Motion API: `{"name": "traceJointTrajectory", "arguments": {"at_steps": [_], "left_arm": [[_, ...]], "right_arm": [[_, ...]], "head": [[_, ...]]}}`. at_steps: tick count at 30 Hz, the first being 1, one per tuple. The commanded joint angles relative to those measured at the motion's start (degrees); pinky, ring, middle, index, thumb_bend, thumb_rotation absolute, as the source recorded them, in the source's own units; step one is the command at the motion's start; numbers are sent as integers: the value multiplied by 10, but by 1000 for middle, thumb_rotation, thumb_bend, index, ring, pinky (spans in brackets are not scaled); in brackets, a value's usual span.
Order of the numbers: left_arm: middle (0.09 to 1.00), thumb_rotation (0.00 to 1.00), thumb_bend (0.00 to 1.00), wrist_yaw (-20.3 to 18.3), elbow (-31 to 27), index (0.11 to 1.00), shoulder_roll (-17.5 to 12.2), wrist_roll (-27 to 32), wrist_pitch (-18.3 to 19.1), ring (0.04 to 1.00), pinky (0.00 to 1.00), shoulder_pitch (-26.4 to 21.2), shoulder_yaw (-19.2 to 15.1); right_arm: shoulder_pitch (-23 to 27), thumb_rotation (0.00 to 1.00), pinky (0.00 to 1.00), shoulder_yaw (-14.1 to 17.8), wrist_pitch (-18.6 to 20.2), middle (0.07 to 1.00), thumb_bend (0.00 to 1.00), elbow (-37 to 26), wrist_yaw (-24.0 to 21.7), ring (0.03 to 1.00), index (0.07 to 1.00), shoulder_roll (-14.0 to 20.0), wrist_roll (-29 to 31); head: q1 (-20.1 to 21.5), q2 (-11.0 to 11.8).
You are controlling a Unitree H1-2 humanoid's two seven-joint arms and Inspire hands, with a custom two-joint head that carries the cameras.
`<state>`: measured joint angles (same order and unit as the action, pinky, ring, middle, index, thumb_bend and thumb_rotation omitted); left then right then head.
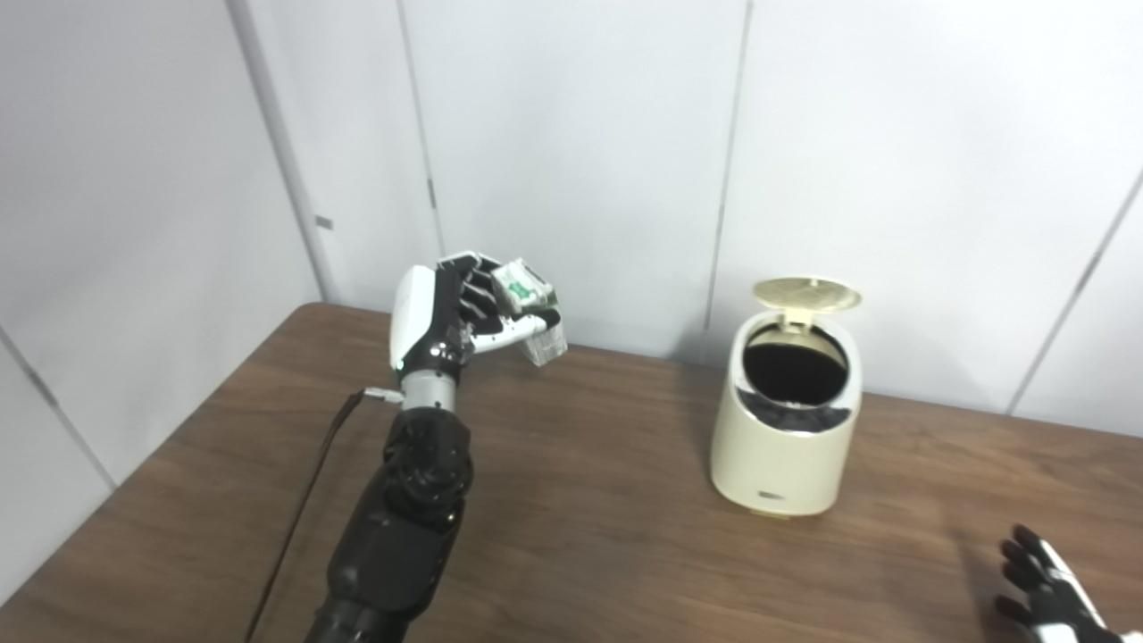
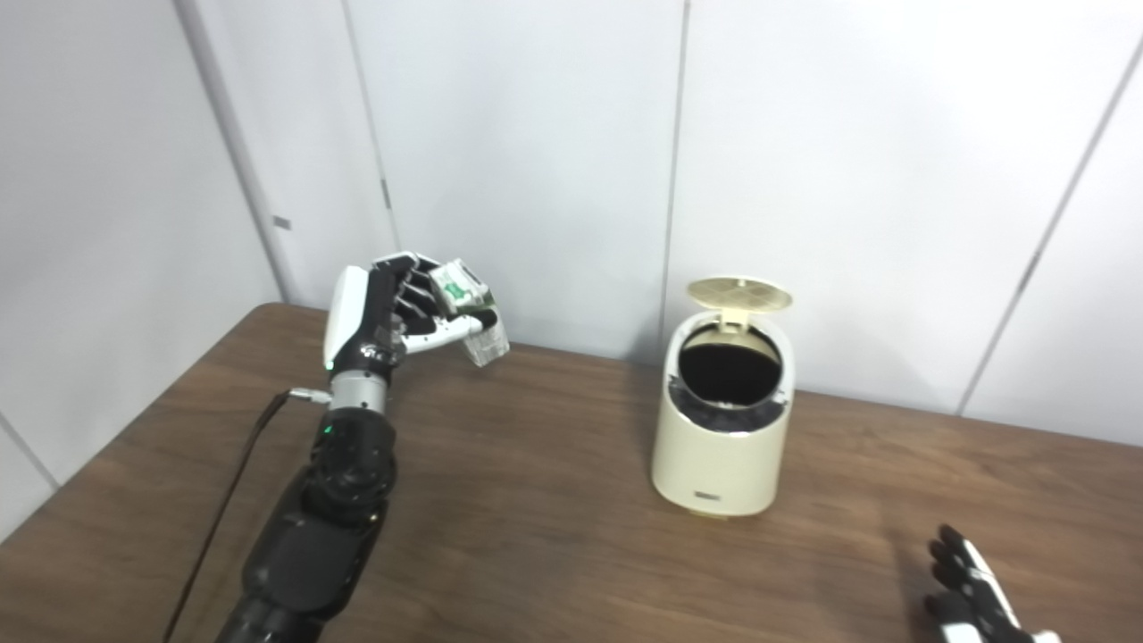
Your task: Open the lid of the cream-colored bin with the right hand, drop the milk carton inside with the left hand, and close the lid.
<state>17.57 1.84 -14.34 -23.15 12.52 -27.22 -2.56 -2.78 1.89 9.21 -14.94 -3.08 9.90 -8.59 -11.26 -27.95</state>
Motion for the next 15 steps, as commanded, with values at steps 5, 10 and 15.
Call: {"name": "traceJointTrajectory", "arguments": {"at_steps": [5,10,15], "left_arm": [[471,0,478,-25,-83,502,-1,-27,3,432,349,-29,10],[476,0,478,-54,-123,506,9,-15,6,438,355,-34,13],[475,0,478,-81,-156,505,18,-21,9,441,360,-36,22]], "right_arm": [[9,1000,911,-2,-24,922,573,-16,14,938,941,-4,-17],[7,998,890,-8,-33,917,558,-14,25,930,931,-14,-27],[7,1000,853,-16,-31,918,561,-15,31,922,935,-22,-40]], "head": [[23,-4],[55,-5],[84,-6]]}}
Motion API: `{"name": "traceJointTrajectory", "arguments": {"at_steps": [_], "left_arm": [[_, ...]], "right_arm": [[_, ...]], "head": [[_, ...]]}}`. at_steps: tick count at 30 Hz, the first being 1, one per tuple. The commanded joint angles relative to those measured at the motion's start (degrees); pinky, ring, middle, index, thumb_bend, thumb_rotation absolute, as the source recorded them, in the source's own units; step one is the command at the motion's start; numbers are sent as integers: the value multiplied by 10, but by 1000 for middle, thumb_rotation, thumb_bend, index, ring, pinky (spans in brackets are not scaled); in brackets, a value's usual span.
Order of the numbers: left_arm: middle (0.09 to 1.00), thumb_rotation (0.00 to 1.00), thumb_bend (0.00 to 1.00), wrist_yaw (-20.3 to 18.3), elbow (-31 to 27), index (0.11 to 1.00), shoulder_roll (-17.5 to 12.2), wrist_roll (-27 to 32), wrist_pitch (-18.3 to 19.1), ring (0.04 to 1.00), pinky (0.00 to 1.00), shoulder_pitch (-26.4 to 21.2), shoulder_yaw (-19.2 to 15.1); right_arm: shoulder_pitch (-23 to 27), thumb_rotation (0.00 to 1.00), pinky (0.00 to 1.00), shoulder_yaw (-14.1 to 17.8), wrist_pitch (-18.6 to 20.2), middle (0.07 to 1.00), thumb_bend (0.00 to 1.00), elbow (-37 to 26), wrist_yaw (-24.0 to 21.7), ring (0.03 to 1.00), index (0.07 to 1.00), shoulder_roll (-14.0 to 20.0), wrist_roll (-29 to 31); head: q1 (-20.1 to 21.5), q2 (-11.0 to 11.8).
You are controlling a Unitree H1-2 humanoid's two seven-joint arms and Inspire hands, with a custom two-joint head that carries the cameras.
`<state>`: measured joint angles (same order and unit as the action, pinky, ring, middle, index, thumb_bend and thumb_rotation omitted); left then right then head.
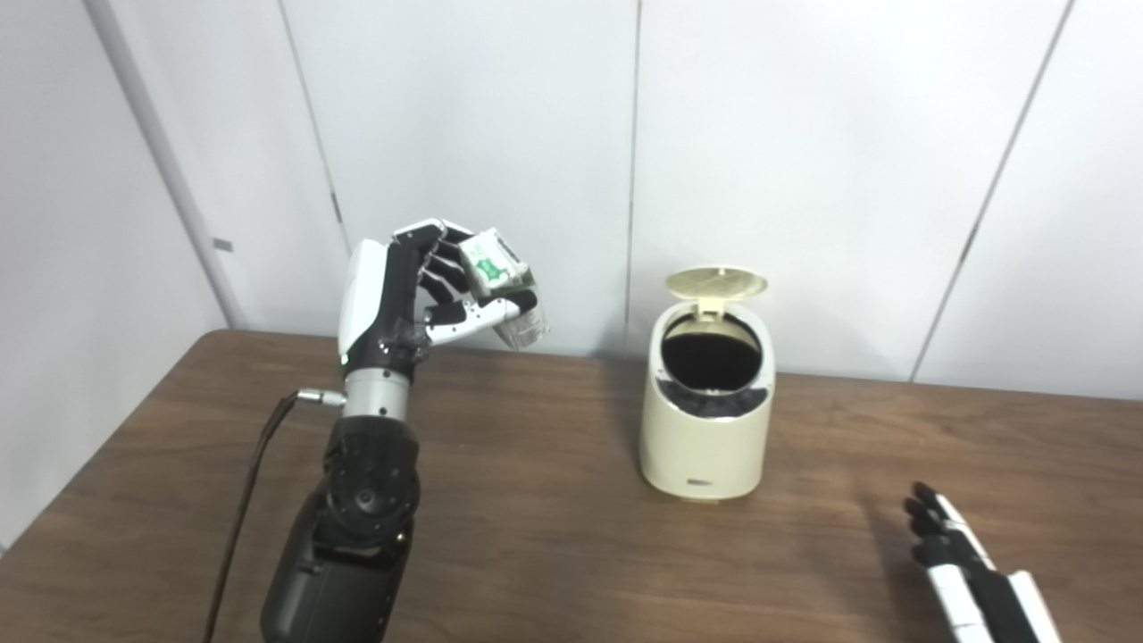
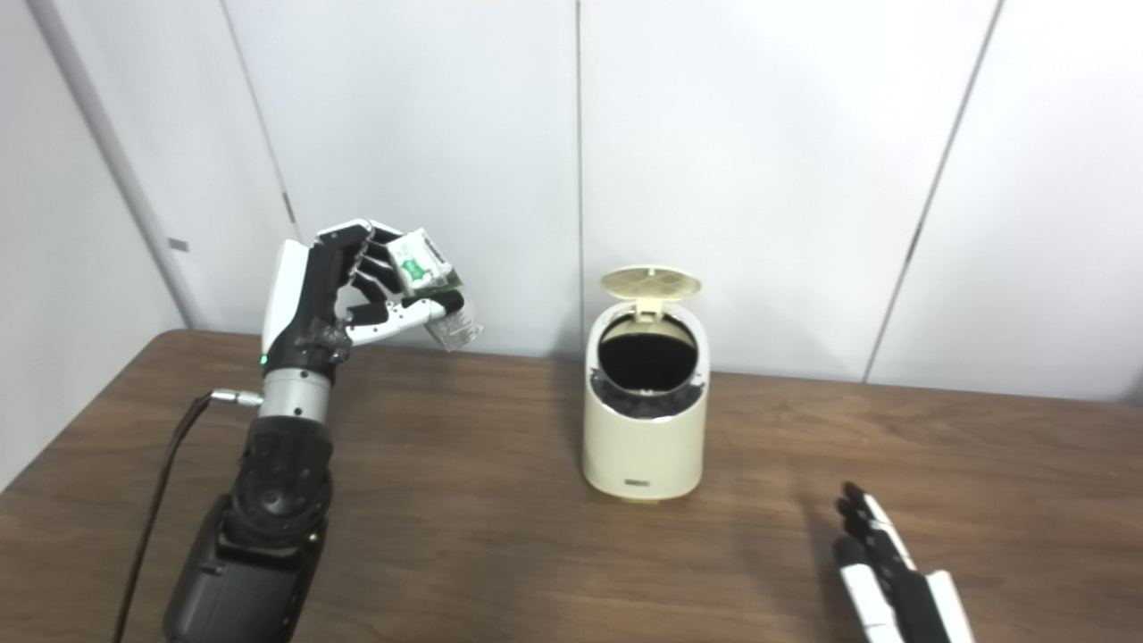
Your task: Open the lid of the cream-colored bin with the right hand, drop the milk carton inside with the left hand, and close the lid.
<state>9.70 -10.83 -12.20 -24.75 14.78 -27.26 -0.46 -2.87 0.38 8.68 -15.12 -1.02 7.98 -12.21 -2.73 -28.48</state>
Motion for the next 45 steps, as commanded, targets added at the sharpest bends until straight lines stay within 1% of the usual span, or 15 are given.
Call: {"name": "traceJointTrajectory", "arguments": {"at_steps": [1,4,6,8,11,15,20,25,29,36,40,45], "left_arm": [[474,0,479,-7,-35,503,-1,-3,-16,442,366,-36,3],[476,0,478,-18,-48,503,5,-2,-22,443,363,-37,11],[481,0,477,-22,-50,510,7,-14,-30,435,345,-40,21],[490,0,472,-23,-50,531,10,-30,-37,416,314,-43,32],[484,0,474,-19,-43,522,14,-40,-53,417,318,-46,43],[481,0,476,-12,-32,514,30,-57,-64,430,320,-46,52],[472,0,476,-13,-19,517,55,-51,-76,425,326,-49,53],[474,0,477,-15,-5,513,78,-44,-79,432,339,-54,56],[478,0,477,-11,16,512,90,-42,-95,430,334,-57,60],[478,0,474,15,62,518,115,-47,-124,418,315,-66,63],[489,0,474,25,90,519,123,-46,-146,419,315,-71,68],[488,0,474,41,124,519,131,-45,-173,413,320,-80,72]], "right_arm": [[8,1000,848,-1,-26,918,560,-12,11,922,936,-5,-4],[8,1000,824,-6,-26,920,562,-12,10,920,936,-9,-7],[8,1000,816,-10,-24,922,570,-12,11,918,937,-13,-7],[8,1000,829,-13,-21,922,585,-12,12,919,937,-15,-12],[8,1000,829,-20,-22,922,594,-12,17,915,935,-19,-24],[8,1000,826,-27,-19,916,583,-16,22,905,935,-21,-44],[10,1000,835,-31,-17,915,592,-18,25,905,933,-25,-57],[13,1000,809,-34,-15,911,592,-21,28,898,932,-30,-65],[13,1000,805,-34,-17,918,592,-23,27,905,937,-34,-62],[16,1000,835,-36,-18,931,588,-21,23,921,951,-37,-53],[16,1000,843,-36,-20,937,593,-20,24,928,954,-40,-50],[16,1000,836,-41,-15,929,585,-23,28,920,949,-41,-64]], "head": [[2,-1],[20,-3],[30,-3],[36,-4],[47,-4],[57,-4],[64,-4],[71,-3],[72,-3],[73,-4],[74,-3],[74,-2]]}}
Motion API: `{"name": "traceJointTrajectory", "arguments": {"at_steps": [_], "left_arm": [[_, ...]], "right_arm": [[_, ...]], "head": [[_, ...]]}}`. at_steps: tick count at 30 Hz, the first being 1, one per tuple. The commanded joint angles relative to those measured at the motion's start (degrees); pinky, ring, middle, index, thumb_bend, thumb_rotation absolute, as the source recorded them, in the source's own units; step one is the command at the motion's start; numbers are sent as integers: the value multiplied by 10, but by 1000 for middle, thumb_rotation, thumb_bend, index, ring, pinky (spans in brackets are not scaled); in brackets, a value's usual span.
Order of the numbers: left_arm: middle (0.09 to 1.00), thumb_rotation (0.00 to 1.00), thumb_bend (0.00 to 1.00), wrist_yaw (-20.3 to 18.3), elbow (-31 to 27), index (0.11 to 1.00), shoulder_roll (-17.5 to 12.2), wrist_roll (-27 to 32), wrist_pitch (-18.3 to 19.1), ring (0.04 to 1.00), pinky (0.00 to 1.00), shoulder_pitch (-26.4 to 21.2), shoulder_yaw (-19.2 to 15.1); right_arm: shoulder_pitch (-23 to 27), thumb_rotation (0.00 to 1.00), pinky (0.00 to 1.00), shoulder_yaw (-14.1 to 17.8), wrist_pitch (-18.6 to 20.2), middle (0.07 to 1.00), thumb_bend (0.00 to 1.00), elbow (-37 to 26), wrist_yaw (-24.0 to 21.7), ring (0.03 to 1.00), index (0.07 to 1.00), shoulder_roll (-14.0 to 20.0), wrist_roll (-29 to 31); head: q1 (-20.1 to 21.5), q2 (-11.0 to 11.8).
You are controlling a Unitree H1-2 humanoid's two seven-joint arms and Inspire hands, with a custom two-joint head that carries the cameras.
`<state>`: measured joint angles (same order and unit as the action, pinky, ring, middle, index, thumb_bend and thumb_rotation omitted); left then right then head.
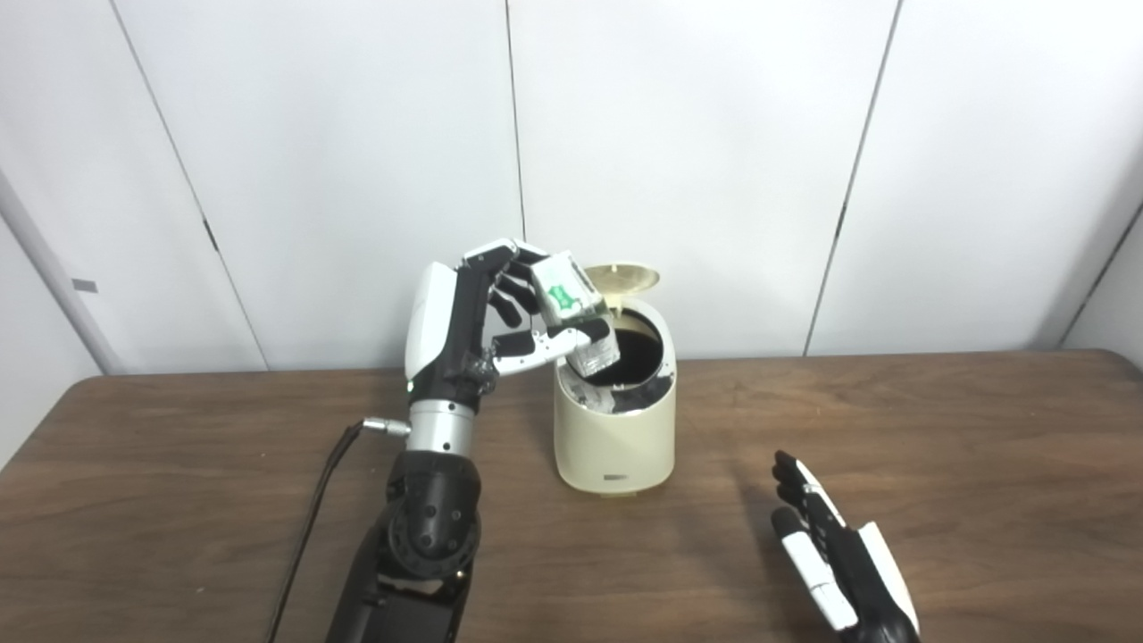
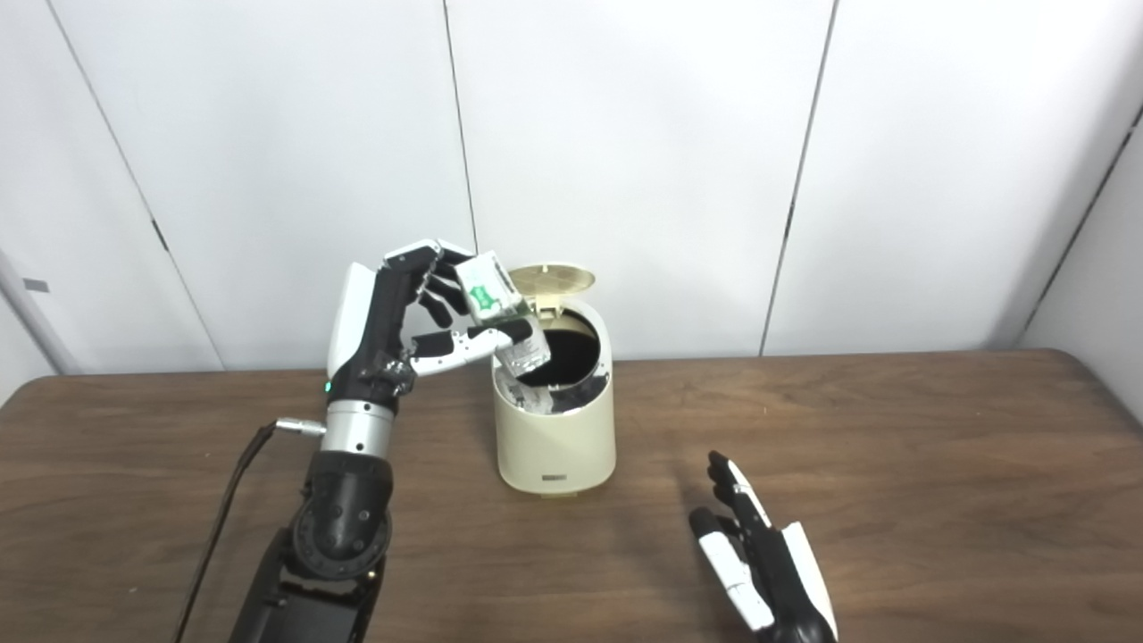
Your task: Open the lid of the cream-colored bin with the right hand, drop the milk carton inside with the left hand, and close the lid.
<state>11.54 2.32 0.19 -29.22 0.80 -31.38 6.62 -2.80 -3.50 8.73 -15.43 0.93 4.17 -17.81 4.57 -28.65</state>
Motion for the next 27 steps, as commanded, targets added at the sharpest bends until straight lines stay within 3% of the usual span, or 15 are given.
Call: {"name": "traceJointTrajectory", "arguments": {"at_steps": [1,14,21,27], "left_arm": [[488,0,474,26,0,520,10,1,-37,413,322,-40,1],[512,0,472,62,57,514,34,-7,-66,412,292,-50,12],[519,0,471,111,107,512,39,-18,-121,405,296,-56,18],[500,0,476,159,153,504,32,-45,-178,403,348,-59,30]], "right_arm": [[16,1000,838,-2,-16,928,582,-20,9,919,948,-3,-9],[13,1000,874,-9,-18,920,567,-25,13,920,941,-9,-26],[10,1000,950,-14,-14,918,586,-30,17,935,936,-12,-39],[10,1000,942,-12,-12,923,582,-34,13,939,940,-9,-27]], "head": [[1,-1],[3,2],[5,3],[-1,2]]}}
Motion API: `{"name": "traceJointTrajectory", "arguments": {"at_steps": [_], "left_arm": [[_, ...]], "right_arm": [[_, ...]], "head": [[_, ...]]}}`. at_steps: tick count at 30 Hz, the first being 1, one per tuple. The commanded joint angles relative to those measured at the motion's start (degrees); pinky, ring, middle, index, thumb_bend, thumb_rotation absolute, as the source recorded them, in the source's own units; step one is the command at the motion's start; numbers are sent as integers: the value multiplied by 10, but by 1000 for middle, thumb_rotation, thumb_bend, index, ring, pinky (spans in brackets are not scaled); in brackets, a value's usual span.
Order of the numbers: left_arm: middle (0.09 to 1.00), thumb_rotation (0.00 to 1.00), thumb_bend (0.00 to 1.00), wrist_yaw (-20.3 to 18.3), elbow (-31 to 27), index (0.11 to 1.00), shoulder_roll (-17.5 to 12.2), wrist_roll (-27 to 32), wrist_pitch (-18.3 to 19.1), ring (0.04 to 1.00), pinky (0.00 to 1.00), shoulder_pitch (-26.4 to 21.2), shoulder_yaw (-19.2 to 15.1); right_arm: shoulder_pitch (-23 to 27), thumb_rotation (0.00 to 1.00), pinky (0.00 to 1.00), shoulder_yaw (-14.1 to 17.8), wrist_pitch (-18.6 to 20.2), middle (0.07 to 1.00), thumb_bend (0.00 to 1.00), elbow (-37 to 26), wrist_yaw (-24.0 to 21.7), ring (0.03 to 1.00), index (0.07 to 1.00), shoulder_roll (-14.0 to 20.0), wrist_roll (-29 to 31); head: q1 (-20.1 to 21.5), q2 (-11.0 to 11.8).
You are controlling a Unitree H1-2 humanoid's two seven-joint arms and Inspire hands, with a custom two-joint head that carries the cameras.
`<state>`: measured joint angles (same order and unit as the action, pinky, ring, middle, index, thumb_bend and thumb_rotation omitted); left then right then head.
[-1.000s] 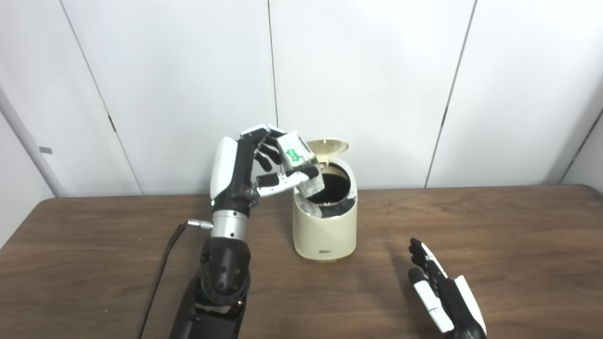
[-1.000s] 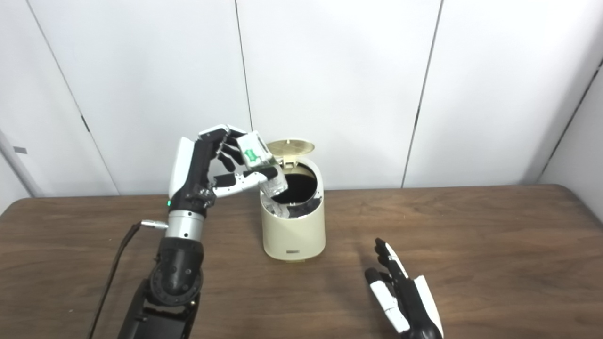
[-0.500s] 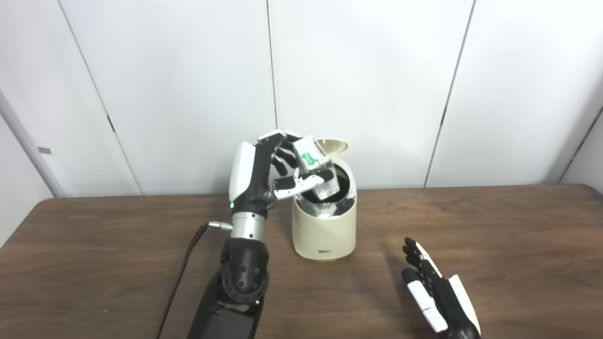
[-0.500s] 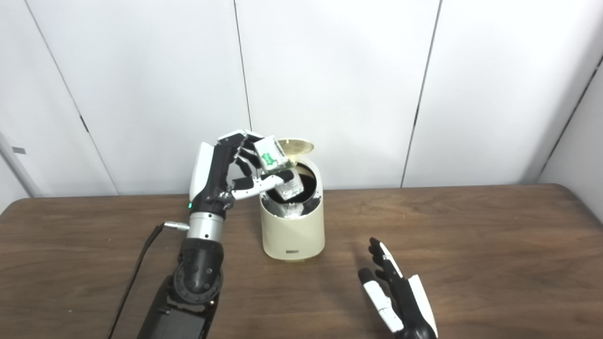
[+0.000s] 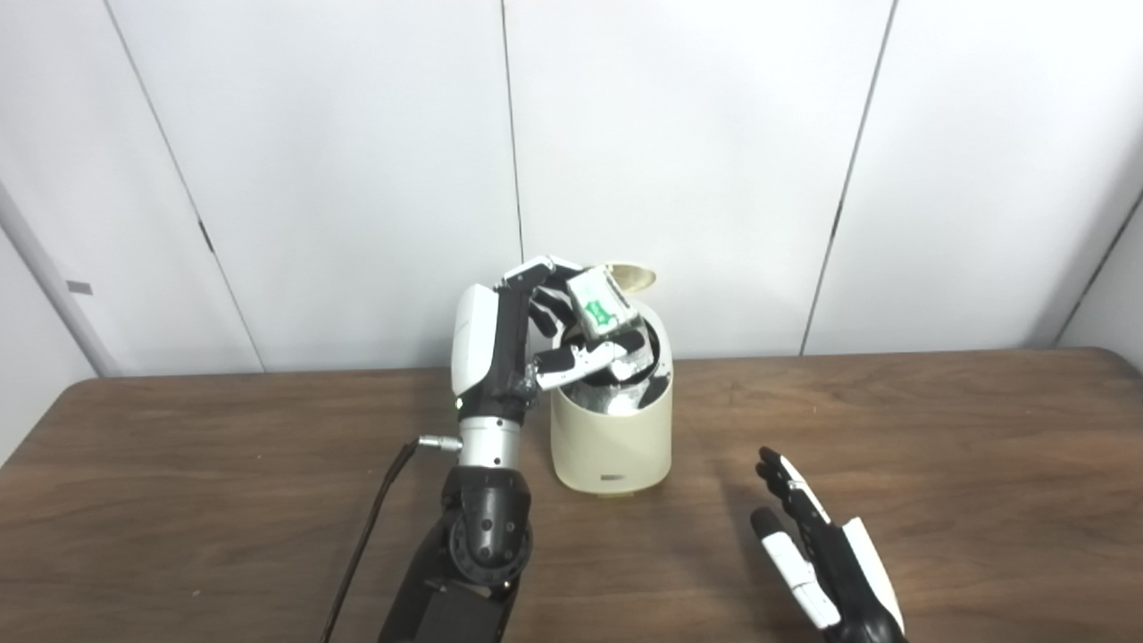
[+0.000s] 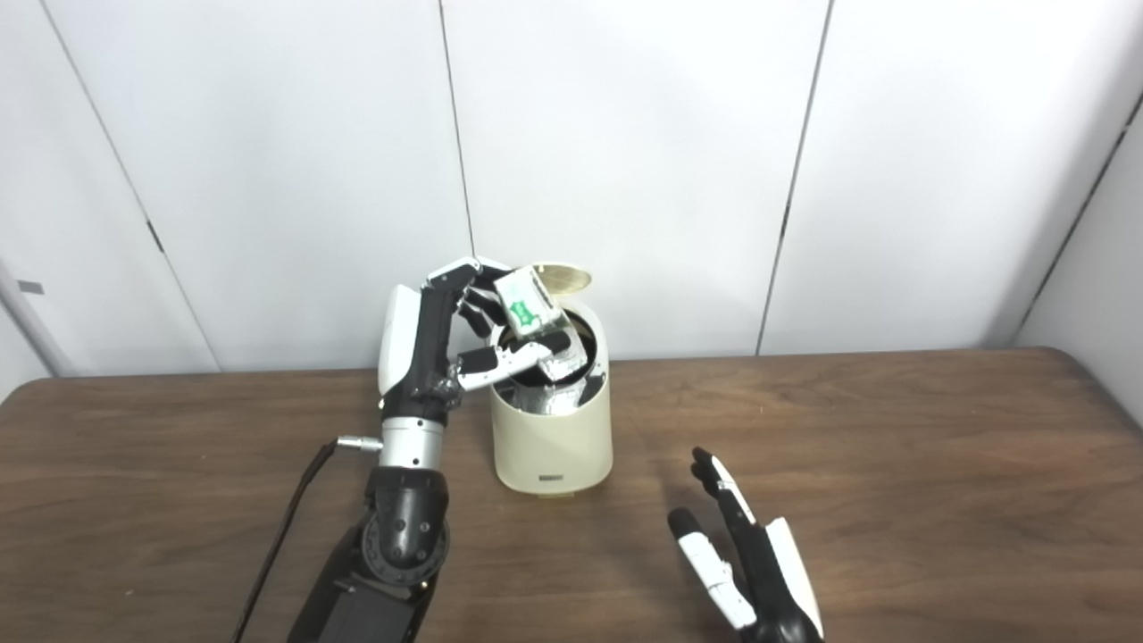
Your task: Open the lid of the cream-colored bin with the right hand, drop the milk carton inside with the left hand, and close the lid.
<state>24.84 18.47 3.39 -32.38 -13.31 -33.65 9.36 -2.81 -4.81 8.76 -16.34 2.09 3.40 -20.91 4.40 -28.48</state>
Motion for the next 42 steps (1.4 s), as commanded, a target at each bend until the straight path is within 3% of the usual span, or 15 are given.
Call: {"name": "traceJointTrajectory", "arguments": {"at_steps": [1,11,25,35,42], "left_arm": [[499,0,477,31,-4,503,-2,-18,-42,405,353,-36,5],[485,0,479,50,19,499,-18,-38,-82,423,369,-31,13],[475,0,479,58,22,498,-31,-53,-77,441,370,-33,16],[467,0,478,125,73,495,-46,-99,-111,434,356,-49,31],[472,0,478,155,97,499,-50,-113,-114,435,360,-59,36]], "right_arm": [[10,1000,937,2,-12,924,579,-25,0,939,942,-1,7],[6,1000,866,5,-4,914,578,-35,-6,916,935,2,18],[1,1000,837,14,10,915,580,-42,-16,912,940,4,37],[-1,1000,843,17,14,918,591,-45,-21,915,945,6,51],[0,1000,821,15,13,911,587,-42,-21,904,940,11,45]], "head": [[0,0],[-5,-4],[-13,-9],[-18,-13],[-21,-13]]}}
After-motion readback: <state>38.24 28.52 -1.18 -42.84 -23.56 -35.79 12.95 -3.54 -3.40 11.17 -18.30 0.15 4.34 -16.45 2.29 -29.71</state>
